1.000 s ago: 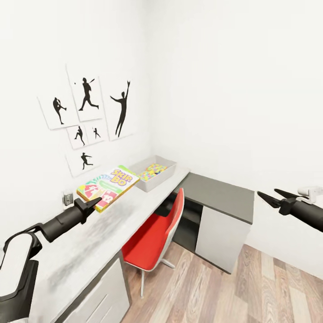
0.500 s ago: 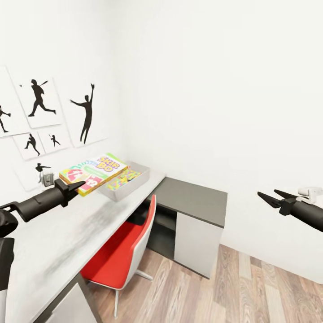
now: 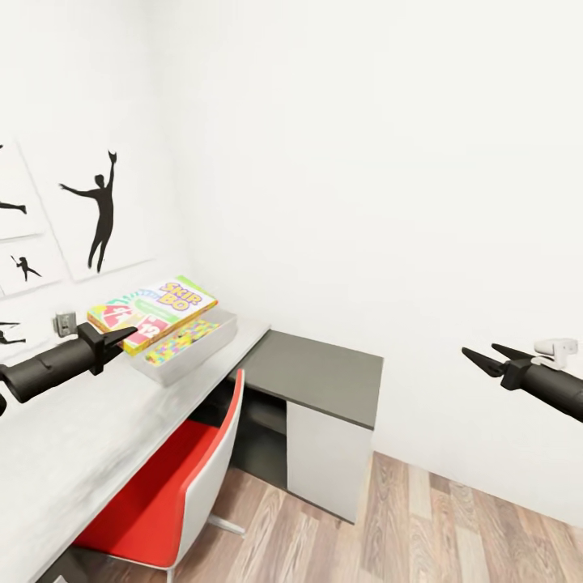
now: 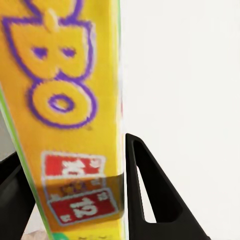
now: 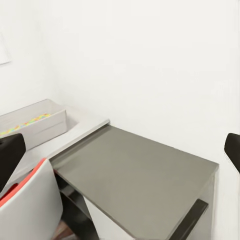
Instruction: Put all the toys in the child's room - the three board games (two on the bed and one on the table), the two jigsaw puzzles on the table, and the tennis ball on the table - inside the toy box on the table in the child's room.
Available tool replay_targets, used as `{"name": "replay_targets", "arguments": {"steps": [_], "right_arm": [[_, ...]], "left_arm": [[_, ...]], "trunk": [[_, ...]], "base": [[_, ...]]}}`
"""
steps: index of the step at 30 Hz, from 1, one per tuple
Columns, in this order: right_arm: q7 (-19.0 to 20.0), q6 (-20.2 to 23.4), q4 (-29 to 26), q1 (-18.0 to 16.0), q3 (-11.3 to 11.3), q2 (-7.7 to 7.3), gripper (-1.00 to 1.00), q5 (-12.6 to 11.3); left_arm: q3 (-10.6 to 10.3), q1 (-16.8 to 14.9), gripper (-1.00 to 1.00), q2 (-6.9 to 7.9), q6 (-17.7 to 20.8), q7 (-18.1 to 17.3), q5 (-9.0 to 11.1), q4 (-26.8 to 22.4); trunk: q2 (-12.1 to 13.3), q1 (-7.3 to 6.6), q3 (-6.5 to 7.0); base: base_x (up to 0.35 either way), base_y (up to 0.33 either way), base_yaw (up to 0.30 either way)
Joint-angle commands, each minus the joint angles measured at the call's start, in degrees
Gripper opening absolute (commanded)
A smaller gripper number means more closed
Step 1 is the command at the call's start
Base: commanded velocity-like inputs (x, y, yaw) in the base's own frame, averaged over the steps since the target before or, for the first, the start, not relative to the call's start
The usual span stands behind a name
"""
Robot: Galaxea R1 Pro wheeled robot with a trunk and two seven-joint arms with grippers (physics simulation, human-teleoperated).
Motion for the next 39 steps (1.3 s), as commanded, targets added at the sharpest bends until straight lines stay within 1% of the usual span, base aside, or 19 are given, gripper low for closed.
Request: {"name": "replay_targets", "arguments": {"steps": [1,3,8,10,13,15,19,20,22,23,25,28,29,31,32,35,39], "right_arm": [[0.1,0.32,0.01,-0.04,-0.05,0.0,1.0,-0.23],[0.1,0.29,0.01,-0.02,-0.06,0.01,1.0,-0.23],[0.19,0.26,0.01,0.03,-0.05,0.02,1.0,-0.23],[0.55,0.23,0.01,0.05,-0.04,0.02,1.0,-0.23],[2.94,0.02,0.01,0.15,-0.25,0.06,1.0,-0.23],[3.66,0.01,0.01,0.17,-0.31,0.08,1.0,-0.23],[4.01,0.63,0.01,0.13,-0.19,-0.17,1.0,-0.23],[4.12,4.3,0.01,0.29,0.19,-0.35,1.0,-0.22],[4.02,6.0,0.01,0.3,0.13,-0.41,1.0,-0.01],[4.01,6.92,0.01,0.33,0.26,-0.14,1.0,0.12],[4.09,7.39,0.01,0.35,0.3,-0.01,1.0,0.18],[4.13,7.44,0.01,0.35,0.17,-0.18,1.0,0.22],[4.14,7.38,0.01,0.35,0.14,-0.21,1.0,0.23],[4.13,7.27,0.01,0.35,0.12,-0.23,1.0,0.23],[4.14,7.04,0.01,0.35,0.12,-0.24,1.0,0.25],[4.15,6.39,-0.01,0.35,0.12,-0.24,1.0,0.22],[4.18,6.08,0.0,0.35,0.11,-0.23,1.0,0.21]], "left_arm": [[0.06,-0.07,-1.0,0.11,0.09,0.59,1.02,-0.05],[0.06,-0.04,-1.0,0.27,0.09,0.62,1.02,-0.05],[0.13,1.09,-1.0,1.79,0.09,0.6,1.09,-0.05],[0.12,1.25,-1.0,1.98,0.09,0.6,1.1,-0.03],[0.08,1.48,-1.0,2.24,0.09,0.6,1.15,-0.01],[0.07,1.51,-1.0,2.28,0.09,0.6,1.18,-0.01],[0.07,1.53,-1.0,2.41,0.09,0.6,2.49,-0.04],[0.11,1.69,-1.0,2.8,0.09,0.6,3.25,-0.05],[0.11,1.83,-1.0,3.48,0.09,0.6,3.55,-0.05],[0.12,2.01,-1.0,4.2,0.09,0.6,4.82,0.01],[0.16,2.78,-1.0,4.81,0.03,0.6,5.78,-0.01],[0.22,3.03,-1.0,5.13,0.01,0.6,6.04,0.03],[0.74,3.11,-1.0,5.63,0.01,0.6,6.08,0.03],[3.35,3.79,-1.0,6.06,0.01,0.64,6.23,0.04],[4.34,4.37,-1.0,6.22,0.02,0.64,6.29,0.04],[5.6,5.18,-1.0,6.43,0.07,0.62,6.36,0.07],[6.06,5.48,-1.0,6.5,0.04,0.65,6.38,0.11]], "trunk": [[-0.13,0.07,-0.13],[-0.13,0.07,-0.13],[-0.13,0.07,-0.13],[-0.13,0.07,-0.13],[-0.13,0.07,-0.13],[-0.13,0.07,-0.11],[-0.13,0.07,0.06],[-0.13,0.07,0.11],[-0.13,0.07,0.22],[-0.13,0.07,0.27],[-0.13,0.07,0.37],[-0.13,0.07,0.5],[-0.13,0.07,0.51],[-0.13,0.07,0.53],[-0.13,0.07,0.53],[-0.13,0.07,0.54],[-0.13,0.07,0.54]], "base": [[0.334,-0.062,-0.006],[0.337,-0.045,-0.004],[0.343,-0.015,-0.002],[0.346,-0.005,0.0],[0.346,-0.002,0.0],[0.347,0.0,-0.023],[0.347,0.0,-0.182],[0.347,0.0,-0.249],[0.347,0.0,-0.255],[0.347,0.0,-0.26],[0.347,0.0,-0.26],[0.347,0.0,-0.19],[0.347,0.0,-0.064],[0.347,0.0,-0.033],[0.347,0.0,-0.017],[0.347,0.0,-0.009],[0.347,0.0,-0.002]]}}
